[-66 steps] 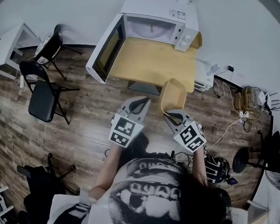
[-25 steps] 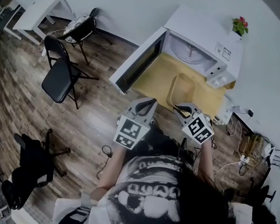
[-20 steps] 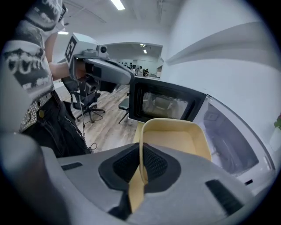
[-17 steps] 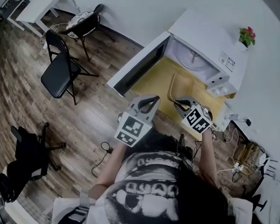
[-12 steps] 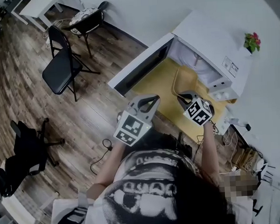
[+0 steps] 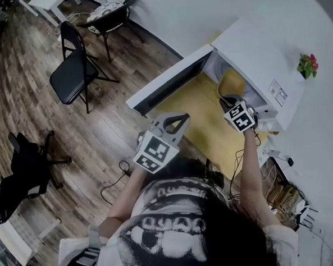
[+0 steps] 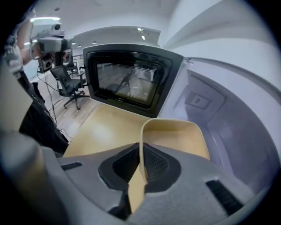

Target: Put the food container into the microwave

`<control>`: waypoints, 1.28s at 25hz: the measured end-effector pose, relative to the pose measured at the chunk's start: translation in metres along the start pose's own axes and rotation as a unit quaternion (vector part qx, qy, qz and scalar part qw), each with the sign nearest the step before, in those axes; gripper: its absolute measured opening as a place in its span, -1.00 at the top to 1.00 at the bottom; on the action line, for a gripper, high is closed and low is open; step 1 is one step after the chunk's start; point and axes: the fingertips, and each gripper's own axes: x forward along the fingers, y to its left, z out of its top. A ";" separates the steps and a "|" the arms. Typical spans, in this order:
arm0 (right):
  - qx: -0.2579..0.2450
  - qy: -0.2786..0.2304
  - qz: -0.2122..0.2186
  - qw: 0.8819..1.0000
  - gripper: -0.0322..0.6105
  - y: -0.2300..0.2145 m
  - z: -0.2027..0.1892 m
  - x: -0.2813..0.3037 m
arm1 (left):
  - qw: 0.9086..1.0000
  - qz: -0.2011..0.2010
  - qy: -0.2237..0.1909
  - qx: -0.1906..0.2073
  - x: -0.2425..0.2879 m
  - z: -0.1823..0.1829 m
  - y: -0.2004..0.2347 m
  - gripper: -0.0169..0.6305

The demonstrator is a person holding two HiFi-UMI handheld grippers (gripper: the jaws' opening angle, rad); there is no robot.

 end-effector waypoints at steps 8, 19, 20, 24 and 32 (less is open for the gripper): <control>0.071 -0.008 -0.074 0.995 0.82 -0.056 -0.005 0.020 | 1.000 0.013 0.012 -0.015 0.006 -0.009 0.008 0.94; 0.146 -0.020 -0.167 0.975 0.81 -0.099 0.006 0.036 | 0.999 0.031 0.023 -0.019 0.001 -0.014 0.016 0.94; 0.141 -0.019 -0.169 0.975 0.81 -0.101 0.009 0.038 | 0.999 0.033 0.023 -0.020 0.000 -0.014 0.015 0.94; 0.127 -0.018 -0.171 0.977 0.79 -0.110 0.017 0.045 | 0.999 0.040 0.029 -0.023 -0.005 -0.020 0.013 0.94; 0.121 -0.034 -0.165 0.978 0.54 -0.101 0.022 0.040 | 0.997 0.060 0.029 -0.029 -0.018 -0.027 0.016 0.94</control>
